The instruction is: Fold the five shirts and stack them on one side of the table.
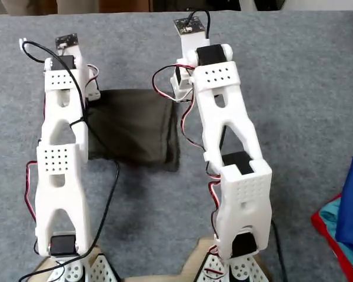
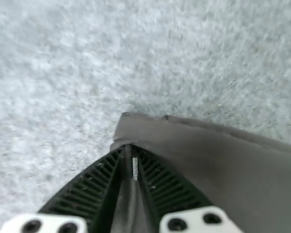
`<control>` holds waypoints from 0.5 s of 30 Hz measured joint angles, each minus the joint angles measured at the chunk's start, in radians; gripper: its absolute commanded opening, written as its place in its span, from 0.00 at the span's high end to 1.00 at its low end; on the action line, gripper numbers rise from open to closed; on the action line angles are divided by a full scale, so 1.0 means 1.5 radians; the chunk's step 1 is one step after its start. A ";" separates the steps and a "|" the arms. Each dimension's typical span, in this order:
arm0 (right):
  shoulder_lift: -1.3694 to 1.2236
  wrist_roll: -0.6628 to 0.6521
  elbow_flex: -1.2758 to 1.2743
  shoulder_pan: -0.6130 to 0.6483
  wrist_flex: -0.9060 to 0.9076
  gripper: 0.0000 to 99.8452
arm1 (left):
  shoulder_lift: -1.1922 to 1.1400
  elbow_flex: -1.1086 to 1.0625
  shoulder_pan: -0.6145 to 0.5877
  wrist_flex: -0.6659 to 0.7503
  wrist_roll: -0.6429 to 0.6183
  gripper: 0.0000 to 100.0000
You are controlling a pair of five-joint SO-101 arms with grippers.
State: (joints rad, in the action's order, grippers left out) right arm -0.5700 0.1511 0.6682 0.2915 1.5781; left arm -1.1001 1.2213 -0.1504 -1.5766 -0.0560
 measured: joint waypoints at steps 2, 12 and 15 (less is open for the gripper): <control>0.000 0.000 0.000 0.000 0.015 0.99 | 0.000 0.016 0.000 -0.009 0.000 0.98; 0.000 0.167 0.088 0.000 0.124 0.85 | -0.001 0.084 -0.001 -0.091 0.060 0.98; 0.011 0.234 0.088 0.011 0.124 0.82 | -0.001 0.132 -0.001 -0.110 0.083 0.98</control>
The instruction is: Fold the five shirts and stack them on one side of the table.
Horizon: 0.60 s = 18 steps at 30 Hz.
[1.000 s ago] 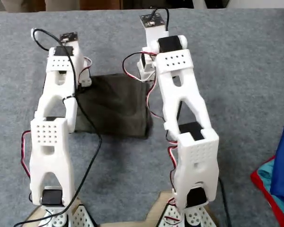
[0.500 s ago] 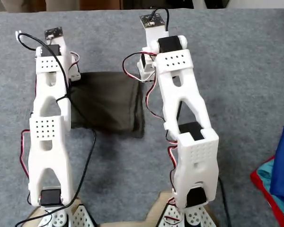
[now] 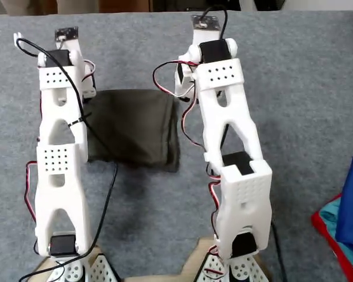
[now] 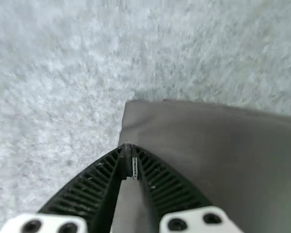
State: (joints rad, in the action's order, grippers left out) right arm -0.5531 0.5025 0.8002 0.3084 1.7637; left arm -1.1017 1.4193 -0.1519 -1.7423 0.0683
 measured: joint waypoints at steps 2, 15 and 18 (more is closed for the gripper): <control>0.029 0.039 -0.010 0.021 0.000 0.82 | 0.000 0.024 -0.006 -0.004 0.016 0.98; 0.179 0.331 -0.281 0.189 0.000 0.81 | 0.228 -0.203 -0.044 -0.004 0.145 0.98; 0.179 0.388 -0.343 0.196 -0.027 0.81 | 0.344 -0.339 -0.051 -0.004 0.157 0.98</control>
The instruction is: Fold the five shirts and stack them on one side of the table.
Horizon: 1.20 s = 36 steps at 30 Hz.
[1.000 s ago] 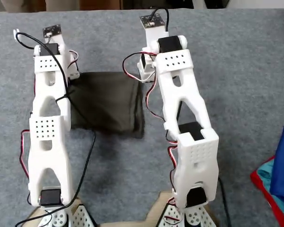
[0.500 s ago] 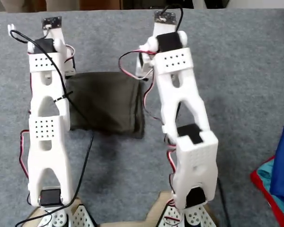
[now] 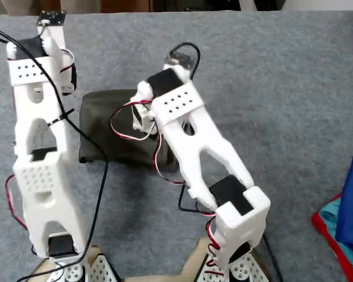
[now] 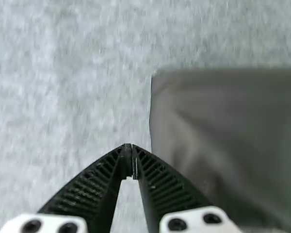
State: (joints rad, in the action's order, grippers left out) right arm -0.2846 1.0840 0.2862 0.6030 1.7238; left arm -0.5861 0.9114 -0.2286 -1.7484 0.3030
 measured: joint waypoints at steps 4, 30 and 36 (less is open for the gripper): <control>0.000 0.064 -0.071 0.009 -0.070 0.81 | 0.171 -0.185 -0.023 0.000 0.025 0.98; 0.000 0.296 -0.223 0.100 -0.397 0.60 | 0.652 -0.747 -0.331 0.089 0.221 0.98; -0.048 0.301 -0.223 0.092 -0.474 0.61 | 0.652 -0.747 -0.331 0.089 0.221 0.98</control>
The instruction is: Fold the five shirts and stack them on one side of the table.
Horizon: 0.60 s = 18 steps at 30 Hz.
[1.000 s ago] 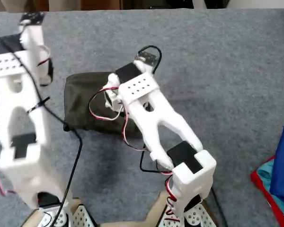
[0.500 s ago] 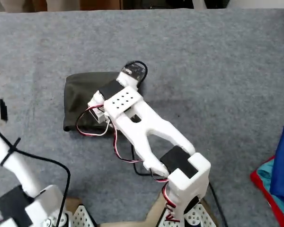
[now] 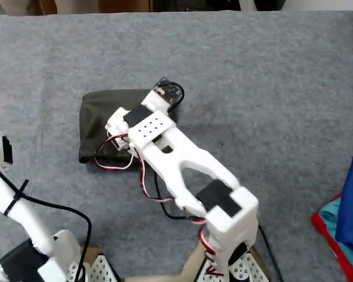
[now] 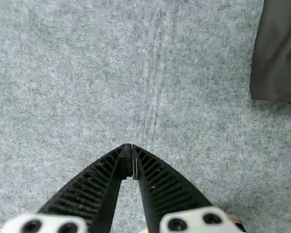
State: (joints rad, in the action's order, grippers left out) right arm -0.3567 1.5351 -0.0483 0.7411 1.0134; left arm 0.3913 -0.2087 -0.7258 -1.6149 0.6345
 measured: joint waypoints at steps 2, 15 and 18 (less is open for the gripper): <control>-0.025 0.004 0.000 -0.012 -0.010 0.61 | 0.000 0.000 0.000 0.000 0.000 0.98; -0.070 0.004 -0.004 -0.021 -0.038 0.63 | 0.000 0.000 0.000 0.000 0.000 0.98; -0.095 0.006 0.003 -0.026 -0.048 0.67 | 0.000 0.000 0.000 0.000 0.000 0.98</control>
State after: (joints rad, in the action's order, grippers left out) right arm -0.4994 1.5443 -0.0437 0.7027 0.9413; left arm 0.3913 -0.2087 -0.7258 -1.6149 0.6345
